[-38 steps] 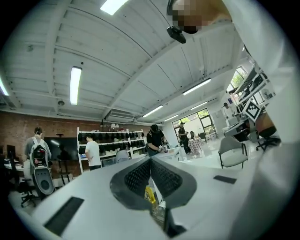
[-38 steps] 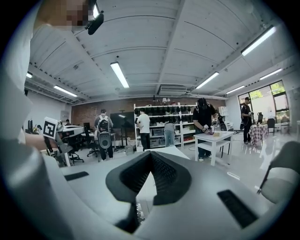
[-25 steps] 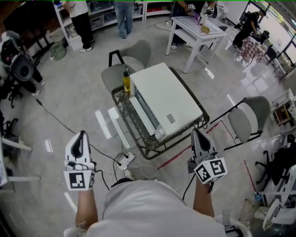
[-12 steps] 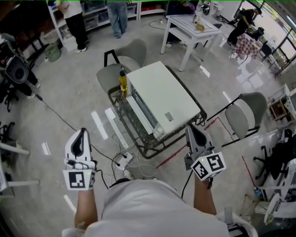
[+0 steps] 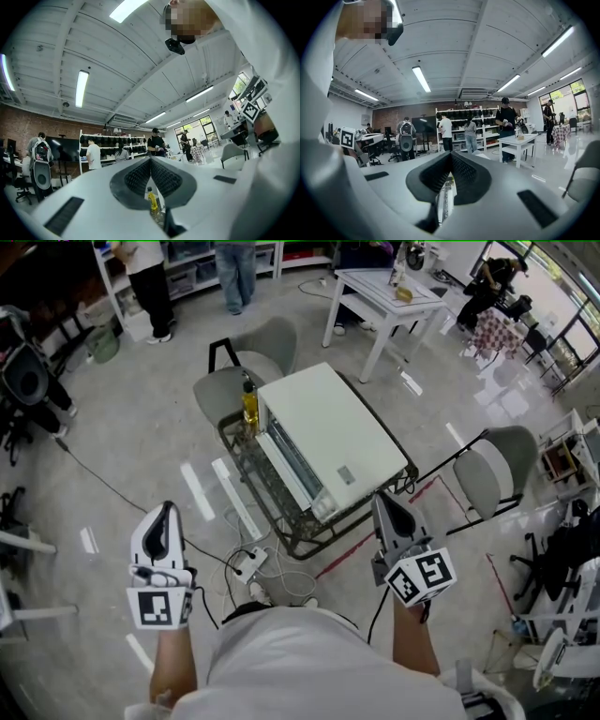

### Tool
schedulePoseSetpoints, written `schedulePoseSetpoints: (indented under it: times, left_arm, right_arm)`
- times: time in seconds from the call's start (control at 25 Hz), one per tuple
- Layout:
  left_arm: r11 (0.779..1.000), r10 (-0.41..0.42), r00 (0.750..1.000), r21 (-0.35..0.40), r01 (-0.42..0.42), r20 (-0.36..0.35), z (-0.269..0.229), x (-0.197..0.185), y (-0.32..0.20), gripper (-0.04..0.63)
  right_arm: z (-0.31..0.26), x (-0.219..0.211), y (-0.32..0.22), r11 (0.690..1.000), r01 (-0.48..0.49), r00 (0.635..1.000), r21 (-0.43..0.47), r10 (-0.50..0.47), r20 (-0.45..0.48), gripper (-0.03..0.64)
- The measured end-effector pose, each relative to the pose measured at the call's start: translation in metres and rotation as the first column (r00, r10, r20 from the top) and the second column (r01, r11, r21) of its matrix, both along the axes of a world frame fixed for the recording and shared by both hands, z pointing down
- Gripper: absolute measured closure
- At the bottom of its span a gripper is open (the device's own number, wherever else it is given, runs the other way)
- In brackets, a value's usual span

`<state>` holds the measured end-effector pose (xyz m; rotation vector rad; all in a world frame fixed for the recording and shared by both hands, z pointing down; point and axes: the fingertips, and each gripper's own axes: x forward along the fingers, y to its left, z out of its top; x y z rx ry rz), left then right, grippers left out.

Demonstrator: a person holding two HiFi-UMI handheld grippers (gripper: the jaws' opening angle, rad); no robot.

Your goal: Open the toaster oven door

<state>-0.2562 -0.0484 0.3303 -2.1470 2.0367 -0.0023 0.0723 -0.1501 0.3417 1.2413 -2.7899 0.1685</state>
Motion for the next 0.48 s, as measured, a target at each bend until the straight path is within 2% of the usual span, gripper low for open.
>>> schedulePoseSetpoints:
  times: [0.24, 0.48]
  left_arm:
    - [1.0, 0.018, 1.0, -0.017, -0.018, -0.009, 0.007, -0.006, 0.001, 0.577]
    - [0.999, 0.051, 0.999, 0.001, -0.051, -0.014, 0.003, -0.014, -0.003, 0.577]
  right_arm:
    - [0.001, -0.01, 0.003, 1.0, -0.02, 1.0, 0.02, 0.02, -0.02, 0.595]
    - [-0.003, -0.019, 0.005, 0.998, -0.044, 0.999, 0.035, 0.045, -0.026, 0.595]
